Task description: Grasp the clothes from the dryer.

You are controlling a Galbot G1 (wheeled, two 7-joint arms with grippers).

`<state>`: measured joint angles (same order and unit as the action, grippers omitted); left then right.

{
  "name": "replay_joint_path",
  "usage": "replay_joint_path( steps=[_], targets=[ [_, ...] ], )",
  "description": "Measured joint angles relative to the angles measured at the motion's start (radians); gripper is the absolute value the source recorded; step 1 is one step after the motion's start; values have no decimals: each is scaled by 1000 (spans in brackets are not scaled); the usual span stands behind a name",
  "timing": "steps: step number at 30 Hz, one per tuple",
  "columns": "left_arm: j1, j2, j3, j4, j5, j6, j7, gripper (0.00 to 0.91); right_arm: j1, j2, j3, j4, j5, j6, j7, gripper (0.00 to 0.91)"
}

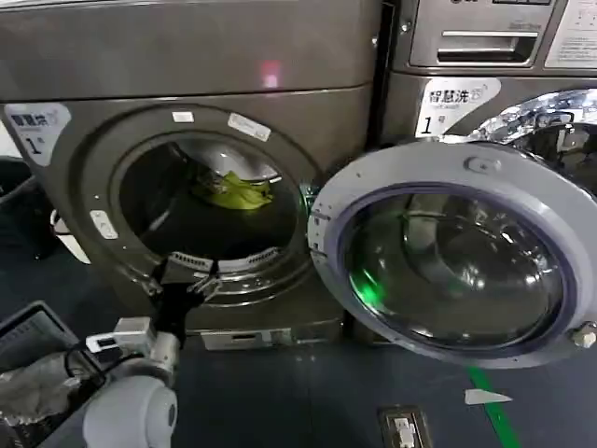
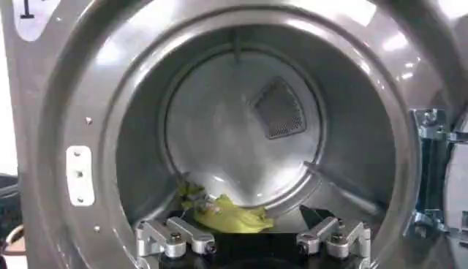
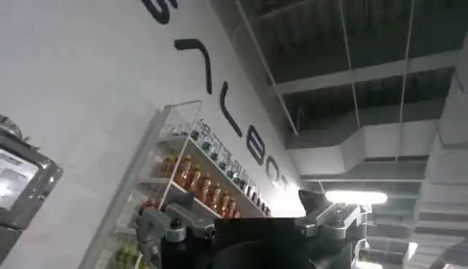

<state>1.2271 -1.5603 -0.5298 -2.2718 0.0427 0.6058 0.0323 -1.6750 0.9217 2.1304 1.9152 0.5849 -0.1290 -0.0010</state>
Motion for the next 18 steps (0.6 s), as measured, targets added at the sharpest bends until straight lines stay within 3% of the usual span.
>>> replay_joint_path(
  steps=[18],
  targets=[
    [-2, 5, 3, 7, -1, -9, 0, 907, -3, 7, -2, 13, -1, -5, 5, 907]
  ],
)
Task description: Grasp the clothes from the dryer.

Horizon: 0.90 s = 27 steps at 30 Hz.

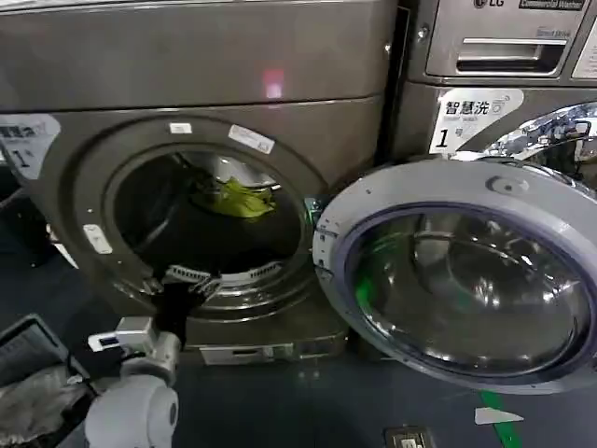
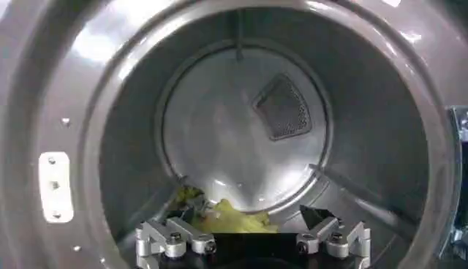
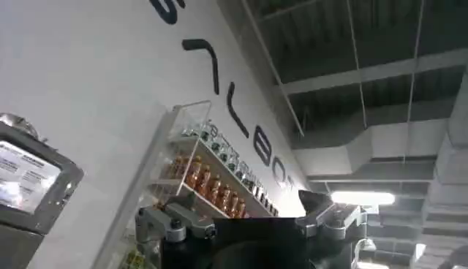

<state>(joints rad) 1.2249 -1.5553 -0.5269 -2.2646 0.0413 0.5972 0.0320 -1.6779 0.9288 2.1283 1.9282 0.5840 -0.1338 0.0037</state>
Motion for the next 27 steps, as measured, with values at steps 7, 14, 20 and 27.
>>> replay_joint_path(
  steps=[7, 14, 20, 27],
  targets=[
    [-22, -2, -9, 19, 4, -14, -1, 907, -6, 6, 10, 2, -9, -7, 6, 907],
    [-89, 15, -4, 96, -13, -34, -2, 907, -7, 6, 15, -4, -14, -9, 8, 907],
    [-218, 31, 5, 257, -27, -62, -2, 907, -6, 8, 15, -11, -15, -8, 9, 907],
    [-427, 65, 20, 528, -16, -101, 53, 907, 3, 12, 6, -14, -15, -6, 9, 907]
  ],
)
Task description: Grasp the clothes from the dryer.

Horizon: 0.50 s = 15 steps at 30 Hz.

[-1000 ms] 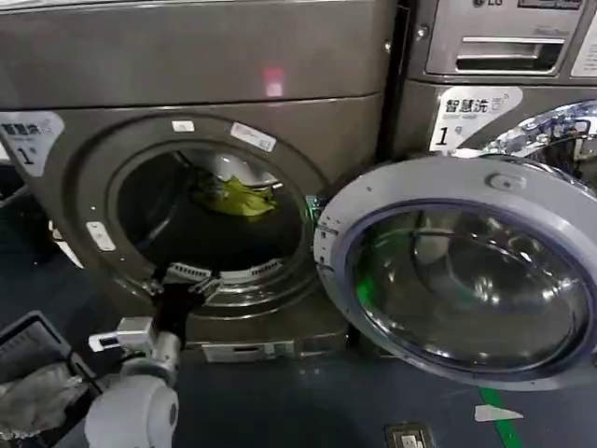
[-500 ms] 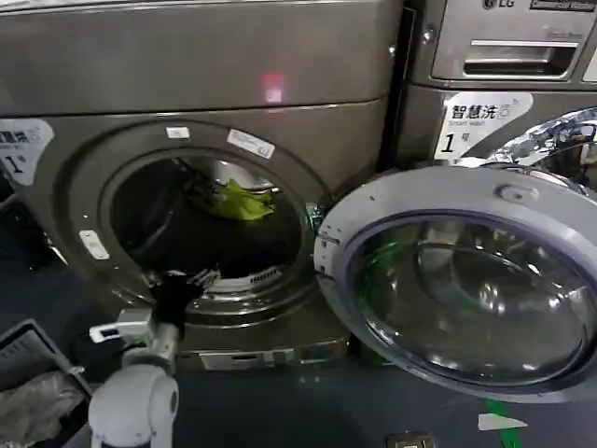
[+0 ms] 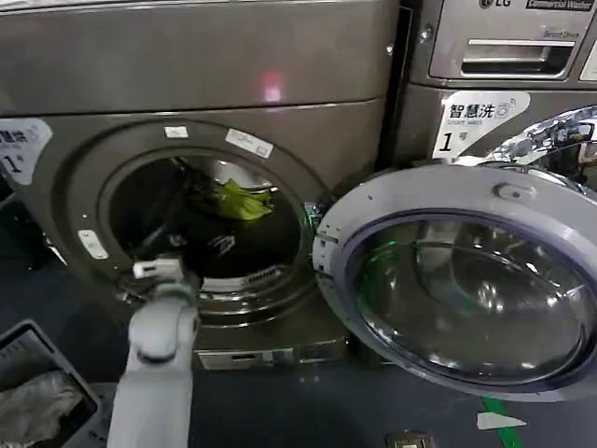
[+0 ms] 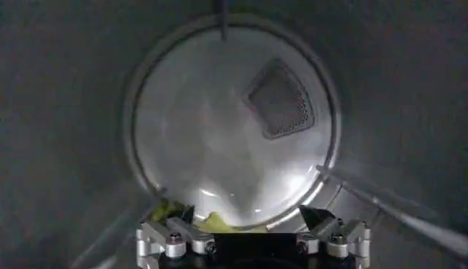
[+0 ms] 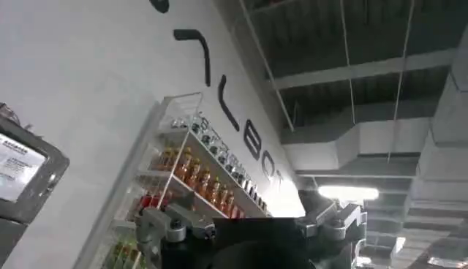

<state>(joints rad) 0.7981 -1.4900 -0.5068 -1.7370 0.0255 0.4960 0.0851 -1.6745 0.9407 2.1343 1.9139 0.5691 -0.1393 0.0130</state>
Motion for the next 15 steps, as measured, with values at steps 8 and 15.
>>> replay_joint_path(
  steps=[8, 15],
  targets=[
    [-262, 59, 48, 365, 92, -53, 164, 907, 7, 0, -7, -5, 4, 4, -1, 907],
    [-464, 143, 190, 682, 208, -216, 366, 907, 10, 1, -12, -1, 6, 6, -3, 907]
  ],
)
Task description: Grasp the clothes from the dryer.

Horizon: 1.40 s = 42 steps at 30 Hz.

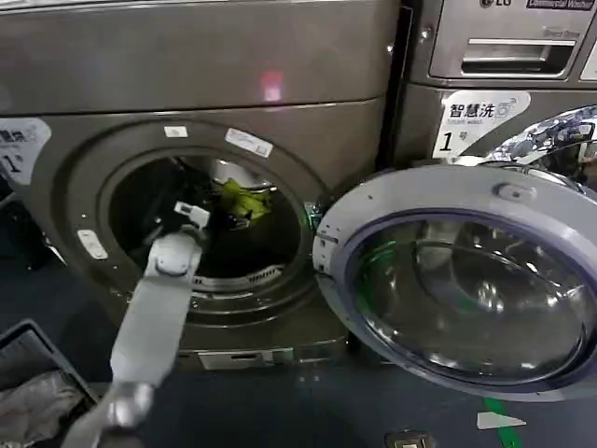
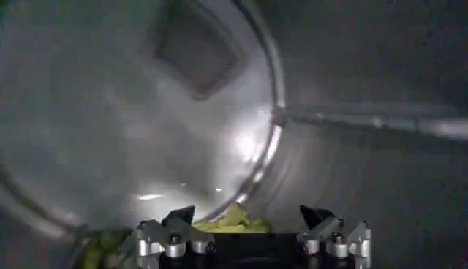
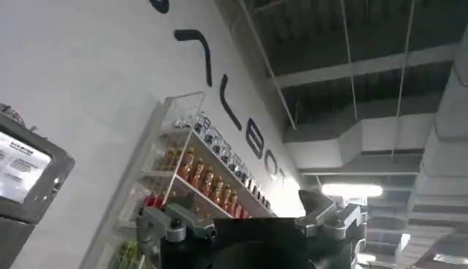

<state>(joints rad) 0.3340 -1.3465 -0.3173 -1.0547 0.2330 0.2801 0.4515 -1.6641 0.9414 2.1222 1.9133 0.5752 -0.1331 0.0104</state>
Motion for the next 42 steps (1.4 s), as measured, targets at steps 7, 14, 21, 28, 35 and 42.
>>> replay_joint_path(
  steps=[7, 14, 21, 28, 35, 42],
  targets=[
    [-184, 40, 221, 281, 120, -224, 176, 907, -3, 6, 2, 5, 0, 1, -2, 907],
    [-340, 24, 397, 511, 217, -388, 313, 907, -5, 10, 6, 5, 0, 4, -3, 907],
    [-465, -15, 524, 705, 307, -416, 436, 907, 4, 19, -6, 11, -5, 6, -3, 907],
    [-532, -45, 635, 840, 320, -392, 479, 907, 7, 26, -15, 16, -10, 8, -4, 907],
    [-556, -80, 709, 912, 314, -365, 484, 907, 8, 26, -18, 12, -11, 9, -4, 907],
    [-554, -109, 758, 959, 297, -348, 482, 907, 12, 28, -26, 18, -13, 9, -4, 907]
  ],
)
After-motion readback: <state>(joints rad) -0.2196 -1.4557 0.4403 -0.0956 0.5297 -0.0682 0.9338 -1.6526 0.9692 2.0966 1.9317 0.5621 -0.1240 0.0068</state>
